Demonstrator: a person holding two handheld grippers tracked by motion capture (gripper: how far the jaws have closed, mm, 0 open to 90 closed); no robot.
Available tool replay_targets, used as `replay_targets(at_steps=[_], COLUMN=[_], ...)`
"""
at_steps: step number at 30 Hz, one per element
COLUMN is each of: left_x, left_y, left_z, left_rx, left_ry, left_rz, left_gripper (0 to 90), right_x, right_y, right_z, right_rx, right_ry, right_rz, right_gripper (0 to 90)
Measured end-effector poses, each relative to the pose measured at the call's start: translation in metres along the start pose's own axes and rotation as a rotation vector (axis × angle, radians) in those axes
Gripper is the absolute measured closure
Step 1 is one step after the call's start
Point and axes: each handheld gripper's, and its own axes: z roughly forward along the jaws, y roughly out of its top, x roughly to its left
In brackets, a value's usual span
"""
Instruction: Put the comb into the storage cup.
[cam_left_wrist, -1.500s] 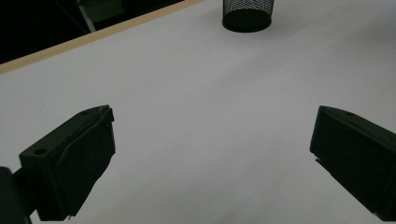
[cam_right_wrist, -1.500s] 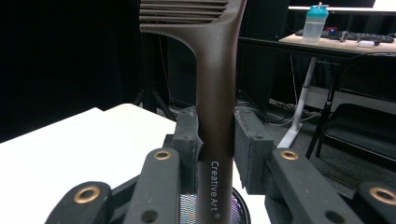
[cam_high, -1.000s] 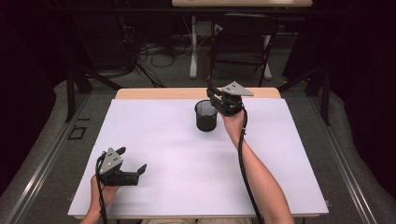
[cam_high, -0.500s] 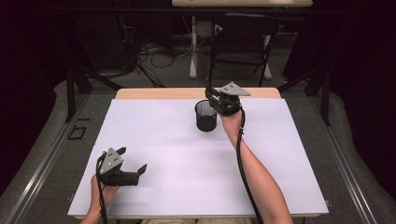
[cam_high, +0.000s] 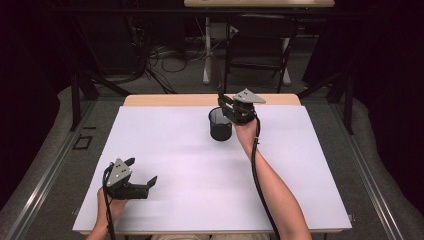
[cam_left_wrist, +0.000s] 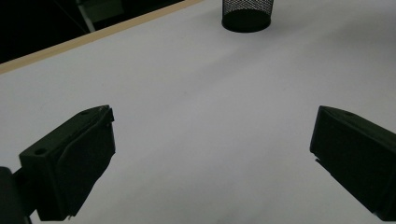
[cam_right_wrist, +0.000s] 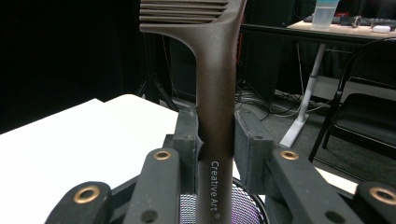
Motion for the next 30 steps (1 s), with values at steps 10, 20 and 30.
replay_targets(at_steps=[10,20,30], left_x=[0.0,0.0,0.0], left_y=[0.0,0.0,0.0], left_z=[0.0,0.0,-0.001], left_rx=[0.0,0.002,0.0], left_ry=[0.0,-0.002,0.0], left_rz=[0.0,0.002,0.0], left_gripper=[0.3,0.3,0.3], right_x=[0.001,0.0,-0.001], right_y=[-0.003,-0.006,-0.01], right_z=[0.004,0.007,0.01], right_rx=[0.007,0.012,0.027], right_ry=[0.005,0.007,0.004], right_rz=[0.007,0.001,0.006], right_gripper=[72.8,72.8,72.8])
